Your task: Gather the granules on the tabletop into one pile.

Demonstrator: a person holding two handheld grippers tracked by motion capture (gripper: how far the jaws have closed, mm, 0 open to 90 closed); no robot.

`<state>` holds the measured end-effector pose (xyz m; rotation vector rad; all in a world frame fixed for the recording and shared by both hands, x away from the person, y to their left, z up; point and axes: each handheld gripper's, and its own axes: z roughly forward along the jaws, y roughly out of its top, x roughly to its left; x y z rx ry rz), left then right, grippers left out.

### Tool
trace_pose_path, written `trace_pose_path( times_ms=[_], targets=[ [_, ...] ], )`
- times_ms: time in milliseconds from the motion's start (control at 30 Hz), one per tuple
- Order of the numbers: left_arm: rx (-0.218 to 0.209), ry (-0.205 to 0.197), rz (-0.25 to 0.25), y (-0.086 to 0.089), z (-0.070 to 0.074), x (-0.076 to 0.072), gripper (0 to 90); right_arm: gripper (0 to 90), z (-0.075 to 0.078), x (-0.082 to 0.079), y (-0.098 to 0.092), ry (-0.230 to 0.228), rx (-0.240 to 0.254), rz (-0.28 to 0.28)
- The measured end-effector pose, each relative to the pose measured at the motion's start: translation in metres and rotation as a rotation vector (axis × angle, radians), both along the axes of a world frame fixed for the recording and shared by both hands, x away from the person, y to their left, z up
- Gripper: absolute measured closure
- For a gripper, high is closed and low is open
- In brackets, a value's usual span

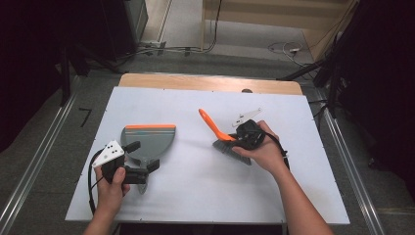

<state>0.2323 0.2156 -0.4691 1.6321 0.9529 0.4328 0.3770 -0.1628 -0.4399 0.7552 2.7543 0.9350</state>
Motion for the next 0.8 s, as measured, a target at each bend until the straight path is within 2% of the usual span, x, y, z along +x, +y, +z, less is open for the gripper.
trace_pose_path(
  times_ms=[500,667,800],
  targets=[
    [0.003,-0.001,-0.001,-0.001,0.000,0.000,0.0,68.7,0.021,-0.016,-0.018,-0.044,0.083,-0.038],
    [0.001,-0.004,0.001,0.000,0.000,0.000,0.0,68.7,0.025,-0.025,-0.034,-0.053,0.121,-0.081],
    [-0.004,-0.012,0.004,0.002,0.001,-0.001,0.0,68.7,0.025,-0.033,-0.052,-0.052,0.152,-0.135]
  ],
)
